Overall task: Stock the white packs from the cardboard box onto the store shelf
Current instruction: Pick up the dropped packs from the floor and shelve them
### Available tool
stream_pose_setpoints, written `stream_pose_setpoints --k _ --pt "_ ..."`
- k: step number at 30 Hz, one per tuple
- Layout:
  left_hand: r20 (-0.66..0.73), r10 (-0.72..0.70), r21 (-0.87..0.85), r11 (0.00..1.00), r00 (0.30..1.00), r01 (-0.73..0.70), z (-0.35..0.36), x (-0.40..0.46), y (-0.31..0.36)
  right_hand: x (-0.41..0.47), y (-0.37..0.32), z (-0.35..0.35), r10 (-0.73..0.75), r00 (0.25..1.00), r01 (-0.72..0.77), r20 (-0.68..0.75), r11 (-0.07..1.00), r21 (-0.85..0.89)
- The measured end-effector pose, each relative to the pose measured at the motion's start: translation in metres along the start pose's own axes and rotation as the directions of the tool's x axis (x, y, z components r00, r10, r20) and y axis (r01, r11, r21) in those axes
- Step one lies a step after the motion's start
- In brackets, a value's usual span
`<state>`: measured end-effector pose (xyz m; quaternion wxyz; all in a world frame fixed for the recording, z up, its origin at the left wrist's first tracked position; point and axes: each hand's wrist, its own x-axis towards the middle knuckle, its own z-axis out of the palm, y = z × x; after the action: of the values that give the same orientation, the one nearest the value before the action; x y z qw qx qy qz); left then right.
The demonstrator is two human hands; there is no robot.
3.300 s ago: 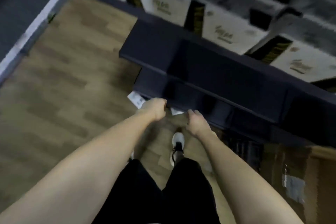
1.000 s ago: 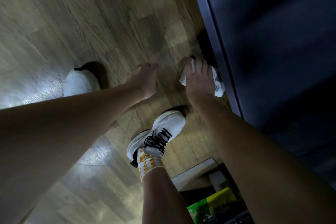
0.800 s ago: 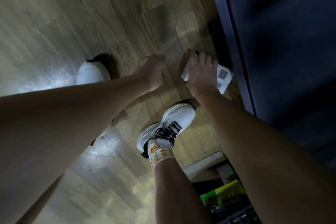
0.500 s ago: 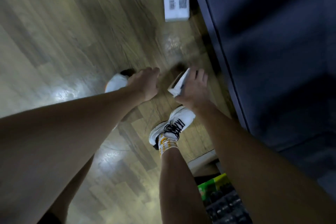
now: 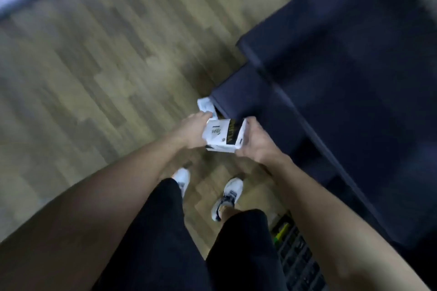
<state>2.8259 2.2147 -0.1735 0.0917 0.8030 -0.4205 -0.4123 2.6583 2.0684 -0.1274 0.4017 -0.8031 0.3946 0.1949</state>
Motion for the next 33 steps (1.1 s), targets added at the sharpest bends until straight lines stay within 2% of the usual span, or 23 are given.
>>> stream_pose_setpoints --k 3,7,12,16,19,22,26,33 --pt "-0.021 0.153 0.182 0.972 0.988 -0.147 -0.077 -0.033 0.042 -0.056 -0.049 -0.06 -0.122 0.989 0.122 -0.079 0.993 -0.008" --pt "-0.046 0.329 0.355 0.888 0.943 -0.293 -0.167 -0.07 0.1 -0.118 -0.091 -0.123 -0.245 0.932 0.238 -0.267 0.969 -0.058" --pt "-0.126 0.547 0.397 0.793 0.828 -0.463 -0.249 -0.107 0.178 -0.178 -0.123 -0.188 -0.335 0.833 0.313 -0.44 0.942 -0.126" --pt "-0.19 0.673 0.406 0.716 0.714 -0.567 -0.275 -0.136 0.236 -0.214 -0.134 -0.227 -0.342 0.759 0.366 -0.554 0.928 -0.071" --pt "-0.229 0.699 0.362 0.707 0.678 -0.607 -0.286 -0.153 0.265 -0.241 -0.135 -0.251 -0.302 0.772 0.367 -0.559 0.93 0.004" --pt "-0.236 0.713 0.332 0.698 0.66 -0.635 -0.294 -0.163 0.288 -0.261 -0.132 -0.269 -0.225 0.749 0.324 -0.624 0.945 0.048" --pt "-0.217 0.723 0.405 0.678 0.656 -0.613 -0.302 -0.171 0.319 -0.28 -0.115 -0.288 -0.139 0.709 0.265 -0.691 0.961 0.079" --pt "-0.166 0.648 0.326 0.747 0.743 -0.579 -0.3 -0.168 0.375 -0.317 -0.073 -0.298 0.034 0.722 0.123 -0.691 0.976 0.177"
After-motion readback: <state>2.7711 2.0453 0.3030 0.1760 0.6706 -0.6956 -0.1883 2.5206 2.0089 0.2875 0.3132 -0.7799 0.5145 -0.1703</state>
